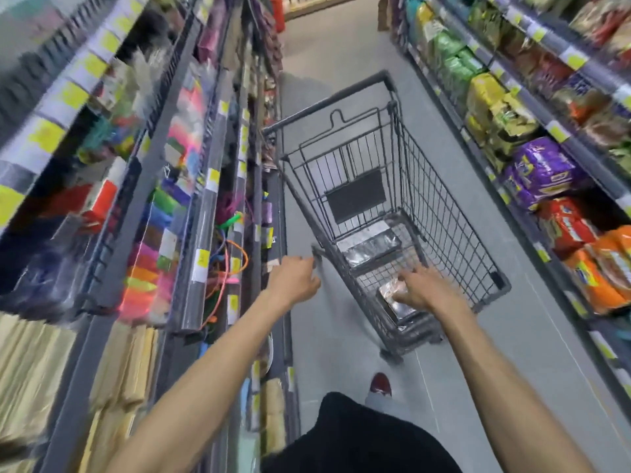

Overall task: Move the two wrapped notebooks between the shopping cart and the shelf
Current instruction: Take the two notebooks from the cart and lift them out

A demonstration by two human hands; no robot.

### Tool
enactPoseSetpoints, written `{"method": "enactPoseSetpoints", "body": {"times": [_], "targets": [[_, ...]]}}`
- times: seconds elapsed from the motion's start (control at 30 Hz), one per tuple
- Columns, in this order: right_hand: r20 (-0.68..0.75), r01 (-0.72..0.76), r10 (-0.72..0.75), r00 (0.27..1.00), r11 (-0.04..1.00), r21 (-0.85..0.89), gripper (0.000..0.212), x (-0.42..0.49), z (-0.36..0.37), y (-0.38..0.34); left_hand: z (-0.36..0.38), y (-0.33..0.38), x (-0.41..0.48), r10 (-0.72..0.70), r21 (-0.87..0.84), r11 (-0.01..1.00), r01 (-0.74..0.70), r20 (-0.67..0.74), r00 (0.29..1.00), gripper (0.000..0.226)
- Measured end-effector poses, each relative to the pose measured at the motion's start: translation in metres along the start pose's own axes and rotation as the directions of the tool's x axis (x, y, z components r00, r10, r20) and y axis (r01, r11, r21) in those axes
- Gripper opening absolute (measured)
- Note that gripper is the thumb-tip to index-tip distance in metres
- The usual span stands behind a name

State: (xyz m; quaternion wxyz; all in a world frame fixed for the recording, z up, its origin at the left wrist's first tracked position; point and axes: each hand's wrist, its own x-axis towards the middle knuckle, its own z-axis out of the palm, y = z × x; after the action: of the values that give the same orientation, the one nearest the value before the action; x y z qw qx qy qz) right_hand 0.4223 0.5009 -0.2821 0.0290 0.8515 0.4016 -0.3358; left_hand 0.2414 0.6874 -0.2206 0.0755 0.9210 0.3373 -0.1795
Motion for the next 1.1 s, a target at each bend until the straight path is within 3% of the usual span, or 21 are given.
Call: {"method": "enactPoseSetpoints", "body": {"times": [0.37,0.53,0.73,0.93,1.1], "targets": [[0.045,-0.178,0.172,0.984,0.953,0.247,0.053,0.081,0.005,0.062,0.023,0.045,0.151,0.235,0.112,0.960,-0.257,0.178,0.956,0.040],[0.130,-0.272,0.246,0.960,0.931,0.243,0.036,0.107,0.029,0.070,0.048,0.043,0.223,0.235,0.164,0.941,-0.295,0.308,0.922,0.043],[0.185,-0.413,0.372,0.910,0.859,0.303,0.053,0.148,0.067,0.067,0.079,0.038,0.306,0.229,0.304,0.881,-0.362,0.396,0.889,0.042],[0.290,-0.556,0.474,0.831,0.708,0.435,0.035,0.206,0.116,0.067,0.123,0.022,0.395,0.254,0.242,0.880,-0.408,0.486,0.836,0.048],[0.348,-0.645,0.556,0.755,0.535,0.545,0.044,0.234,0.135,0.059,0.149,0.018,0.442,0.202,0.224,0.905,-0.362,0.523,0.828,0.041]]}}
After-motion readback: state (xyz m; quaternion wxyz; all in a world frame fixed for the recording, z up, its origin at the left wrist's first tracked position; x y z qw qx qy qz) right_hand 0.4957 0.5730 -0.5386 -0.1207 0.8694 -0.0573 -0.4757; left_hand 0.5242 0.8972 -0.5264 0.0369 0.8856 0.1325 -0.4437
